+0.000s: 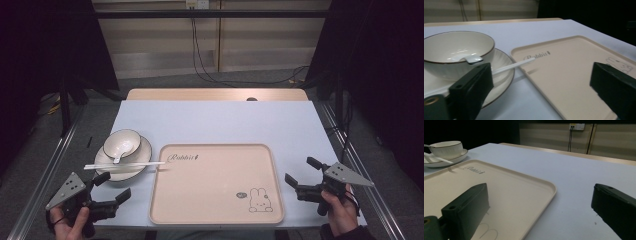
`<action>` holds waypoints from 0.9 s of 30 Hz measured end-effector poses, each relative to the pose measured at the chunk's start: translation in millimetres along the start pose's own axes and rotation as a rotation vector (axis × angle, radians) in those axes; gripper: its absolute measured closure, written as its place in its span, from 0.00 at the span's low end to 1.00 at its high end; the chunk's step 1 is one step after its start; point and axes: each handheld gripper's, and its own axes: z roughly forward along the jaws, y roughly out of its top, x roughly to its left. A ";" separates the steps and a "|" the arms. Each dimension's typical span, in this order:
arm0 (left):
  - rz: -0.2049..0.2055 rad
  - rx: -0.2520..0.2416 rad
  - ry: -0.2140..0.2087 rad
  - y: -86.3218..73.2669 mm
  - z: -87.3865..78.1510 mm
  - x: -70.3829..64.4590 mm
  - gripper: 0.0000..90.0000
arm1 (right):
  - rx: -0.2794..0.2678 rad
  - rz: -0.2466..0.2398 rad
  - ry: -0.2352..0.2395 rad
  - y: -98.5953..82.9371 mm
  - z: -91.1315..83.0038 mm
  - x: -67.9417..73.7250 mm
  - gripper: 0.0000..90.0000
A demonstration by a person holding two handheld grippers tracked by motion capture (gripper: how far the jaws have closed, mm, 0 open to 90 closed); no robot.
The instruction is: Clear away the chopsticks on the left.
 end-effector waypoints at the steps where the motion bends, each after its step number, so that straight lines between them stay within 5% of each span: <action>1: 0.000 0.003 0.032 1.1 -0.2 1.2 0.06 | 0.000 -0.001 0.000 -0.1 0.5 0.3 0.02; 4: 0.006 0.015 0.042 2.8 -0.5 2.8 0.06 | 0.001 -0.009 0.002 0.0 0.6 0.2 0.02; 7: 0.078 0.050 0.043 8.2 -2.8 7.3 0.09 | 0.005 -0.007 0.004 -0.1 1.4 0.2 0.02; 12: 0.094 0.095 0.039 15.7 -1.0 18.7 0.07 | 0.010 -0.013 0.004 -0.1 2.8 1.5 0.02; 16: 0.104 0.173 -0.017 18.9 3.4 33.9 0.08 | 0.007 -0.015 0.008 0.0 2.9 1.7 0.02; 20: 0.161 0.251 -0.045 23.8 6.5 47.2 0.17 | 0.015 -0.015 0.008 -0.2 3.3 2.4 0.02; 22: 0.151 0.265 -0.112 25.6 7.2 55.6 0.12 | 0.013 -0.012 0.009 0.0 3.4 2.7 0.02; 27: 0.172 0.294 -0.158 29.9 9.3 71.5 0.12 | 0.012 -0.011 0.008 -0.1 3.6 2.7 0.02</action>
